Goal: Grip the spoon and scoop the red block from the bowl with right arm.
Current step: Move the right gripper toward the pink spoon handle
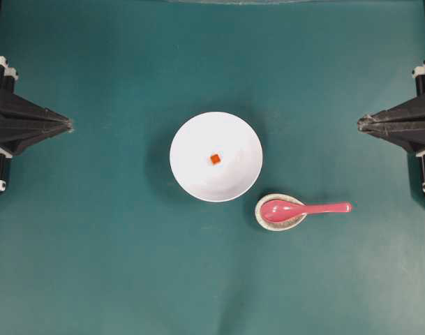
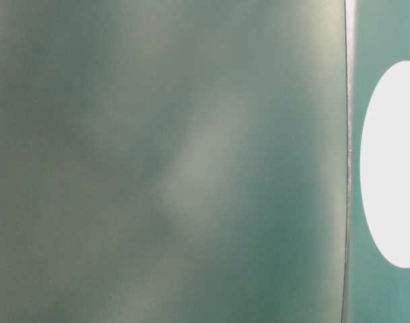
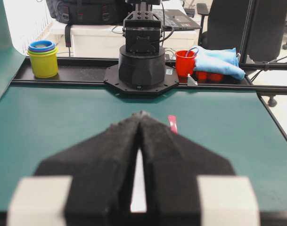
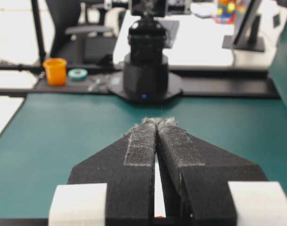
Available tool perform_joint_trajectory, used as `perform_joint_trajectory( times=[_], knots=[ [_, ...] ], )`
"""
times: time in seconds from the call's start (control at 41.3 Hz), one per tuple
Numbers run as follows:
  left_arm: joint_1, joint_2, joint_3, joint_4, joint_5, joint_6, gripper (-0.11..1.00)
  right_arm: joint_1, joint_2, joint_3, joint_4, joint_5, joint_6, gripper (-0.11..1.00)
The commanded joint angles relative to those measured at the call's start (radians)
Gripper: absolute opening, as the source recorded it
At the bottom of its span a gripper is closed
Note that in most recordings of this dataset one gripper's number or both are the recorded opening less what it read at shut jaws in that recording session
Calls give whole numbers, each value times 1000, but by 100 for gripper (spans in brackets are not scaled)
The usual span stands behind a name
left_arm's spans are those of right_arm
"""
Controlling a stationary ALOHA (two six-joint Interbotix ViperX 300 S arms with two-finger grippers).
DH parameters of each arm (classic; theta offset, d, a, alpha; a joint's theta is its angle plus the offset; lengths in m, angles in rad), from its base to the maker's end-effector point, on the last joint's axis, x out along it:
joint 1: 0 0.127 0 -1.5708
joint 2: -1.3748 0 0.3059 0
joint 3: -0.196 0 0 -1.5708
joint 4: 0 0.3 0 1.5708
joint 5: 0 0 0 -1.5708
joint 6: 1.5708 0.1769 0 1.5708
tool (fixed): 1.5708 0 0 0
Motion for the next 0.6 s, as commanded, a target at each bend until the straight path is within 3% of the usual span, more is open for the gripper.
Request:
perform_joint_trajectory(
  times=[0.0,0.024,0.048,0.121,0.581],
  knots=[
    [-2,8,-35,11,25,8,0,6,11,-18,5,-5,9,0],
    [0,3,-40,11,49,9,0,6,21,-23,5,9,9,0],
    [0,2,-40,11,52,8,11,8,23,-23,5,11,9,0],
    [0,0,-40,11,54,8,0,8,29,-23,5,14,9,0],
    [0,2,-40,11,89,3,0,8,35,-28,18,14,9,0]
  ],
)
